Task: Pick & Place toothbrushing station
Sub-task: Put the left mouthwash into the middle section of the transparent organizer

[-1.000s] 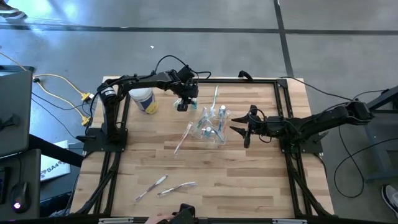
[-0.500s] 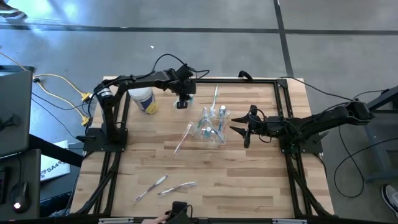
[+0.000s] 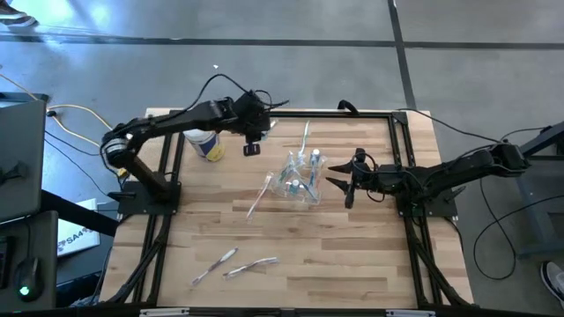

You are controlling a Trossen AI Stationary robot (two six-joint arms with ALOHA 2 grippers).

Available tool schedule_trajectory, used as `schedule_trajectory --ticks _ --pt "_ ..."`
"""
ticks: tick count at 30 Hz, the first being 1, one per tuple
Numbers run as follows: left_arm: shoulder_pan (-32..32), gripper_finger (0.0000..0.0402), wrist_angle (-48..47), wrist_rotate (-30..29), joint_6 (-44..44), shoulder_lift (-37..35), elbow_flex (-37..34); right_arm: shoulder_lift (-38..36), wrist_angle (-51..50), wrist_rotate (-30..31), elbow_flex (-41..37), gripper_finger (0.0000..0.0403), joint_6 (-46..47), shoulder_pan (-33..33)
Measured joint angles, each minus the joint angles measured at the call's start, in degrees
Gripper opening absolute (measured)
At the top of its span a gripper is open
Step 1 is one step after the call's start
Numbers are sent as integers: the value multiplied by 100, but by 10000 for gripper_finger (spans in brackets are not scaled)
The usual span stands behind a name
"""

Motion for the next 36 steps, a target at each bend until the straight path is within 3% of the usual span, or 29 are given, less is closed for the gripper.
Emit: schedule_trajectory --ticks 8,14,19,25,31,36 --pt "-1325 92 -1063 -816 -1263 -792 0 -2 -15 -48 0 151 0 1" --pt "-2413 92 -1116 -560 -2382 -1122 0 -2 -39 -46 0 151 -5 0" --pt "-3058 92 -511 -422 -2920 -1056 0 -2 -39 -48 0 151 -9 -1" --pt "-3232 92 511 -130 -3083 -581 -6 -2 -69 -53 -2 151 -13 0" --pt "-2934 92 748 -118 -3055 -124 -11 -2 -88 -117 -2 151 -6 0" --pt "-2714 92 1106 475 -3062 173 0 -2 -132 -218 -2 151 -4 1"
